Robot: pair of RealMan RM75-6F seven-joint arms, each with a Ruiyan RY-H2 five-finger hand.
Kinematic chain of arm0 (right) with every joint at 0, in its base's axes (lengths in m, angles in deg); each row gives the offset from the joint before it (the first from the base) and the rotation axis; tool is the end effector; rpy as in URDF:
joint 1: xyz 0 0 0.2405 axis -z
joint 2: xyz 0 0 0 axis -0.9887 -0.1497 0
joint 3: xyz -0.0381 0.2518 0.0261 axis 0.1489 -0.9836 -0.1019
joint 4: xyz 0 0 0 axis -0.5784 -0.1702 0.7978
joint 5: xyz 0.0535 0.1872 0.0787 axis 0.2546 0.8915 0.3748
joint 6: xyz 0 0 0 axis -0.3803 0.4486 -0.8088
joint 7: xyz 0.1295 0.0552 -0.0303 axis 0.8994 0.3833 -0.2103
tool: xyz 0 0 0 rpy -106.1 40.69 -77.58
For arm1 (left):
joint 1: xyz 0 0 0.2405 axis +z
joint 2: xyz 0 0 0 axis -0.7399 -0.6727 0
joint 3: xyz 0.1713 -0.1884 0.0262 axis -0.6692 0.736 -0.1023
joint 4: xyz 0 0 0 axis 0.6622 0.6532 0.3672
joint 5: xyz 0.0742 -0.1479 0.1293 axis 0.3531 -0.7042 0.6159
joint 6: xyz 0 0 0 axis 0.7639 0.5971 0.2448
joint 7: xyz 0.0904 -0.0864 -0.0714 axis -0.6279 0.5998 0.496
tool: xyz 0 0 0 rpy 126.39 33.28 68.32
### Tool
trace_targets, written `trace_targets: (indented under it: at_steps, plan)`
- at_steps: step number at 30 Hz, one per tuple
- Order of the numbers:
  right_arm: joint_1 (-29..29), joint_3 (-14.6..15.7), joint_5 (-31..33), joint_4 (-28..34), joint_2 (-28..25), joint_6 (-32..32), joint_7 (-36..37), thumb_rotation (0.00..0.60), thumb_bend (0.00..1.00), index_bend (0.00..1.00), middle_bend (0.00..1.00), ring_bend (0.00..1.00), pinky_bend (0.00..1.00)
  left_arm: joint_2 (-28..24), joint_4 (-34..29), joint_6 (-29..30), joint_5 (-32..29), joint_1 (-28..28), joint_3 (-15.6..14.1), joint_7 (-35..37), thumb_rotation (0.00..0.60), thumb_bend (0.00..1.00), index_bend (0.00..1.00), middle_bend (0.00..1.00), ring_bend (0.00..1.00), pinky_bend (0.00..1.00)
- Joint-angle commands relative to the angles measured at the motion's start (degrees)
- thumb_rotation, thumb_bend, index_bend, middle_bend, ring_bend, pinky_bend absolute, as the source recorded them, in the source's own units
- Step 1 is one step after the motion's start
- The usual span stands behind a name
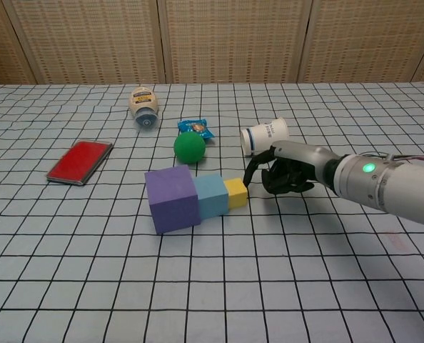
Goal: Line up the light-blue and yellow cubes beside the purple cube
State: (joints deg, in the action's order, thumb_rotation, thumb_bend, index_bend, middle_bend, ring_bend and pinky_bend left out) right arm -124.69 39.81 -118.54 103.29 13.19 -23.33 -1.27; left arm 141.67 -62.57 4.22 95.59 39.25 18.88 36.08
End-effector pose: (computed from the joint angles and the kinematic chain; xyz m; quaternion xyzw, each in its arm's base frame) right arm -0.1553 -0.3422 -0.0818 0.6486 -0.6183 0.3557 0.2656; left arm -0.3103 0.1738 0.1507 -0.6514 -0.4503 -0.3165 0.5222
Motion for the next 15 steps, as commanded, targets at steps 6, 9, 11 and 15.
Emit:
trace_targets:
  at_steps: [6,9,11,15]
  plan:
    - [0.14,0.23,-0.27,-0.39,0.30,1.13,-0.01,0.600,0.84,0.43,0.89,0.93,1.00,-0.02,0.03,0.01,0.12,0.01,-0.06,0.03,0.600,0.49,0.36,0.38,0.24,0.30]
    - [0.41,0.31,-0.78,-0.32,0.13,1.98,0.02,0.600,0.84,0.40,0.89,0.93,1.00,-0.06,0.03,-0.03,0.14,-0.02,-0.07,0.06,0.600,0.49,0.36,0.38,0.24,0.30]
    - [0.98,0.63,-2.27,-0.27,-0.06,4.23,-0.67,0.600,0.81,0.38,0.89,0.93,1.00,-0.05,0.05,0.01,0.18,-0.02,-0.06,0.04,0.600,0.49,0.36,0.38,0.24,0.30]
    - [3.95,2.43,-8.63,1.20,-1.43,14.13,-4.10,0.600,0.65,0.38,0.89,0.91,1.00,-0.06,0.06,0.14,0.24,0.04,-0.07,0.11,0.600,0.49,0.36,0.38,0.24,0.30]
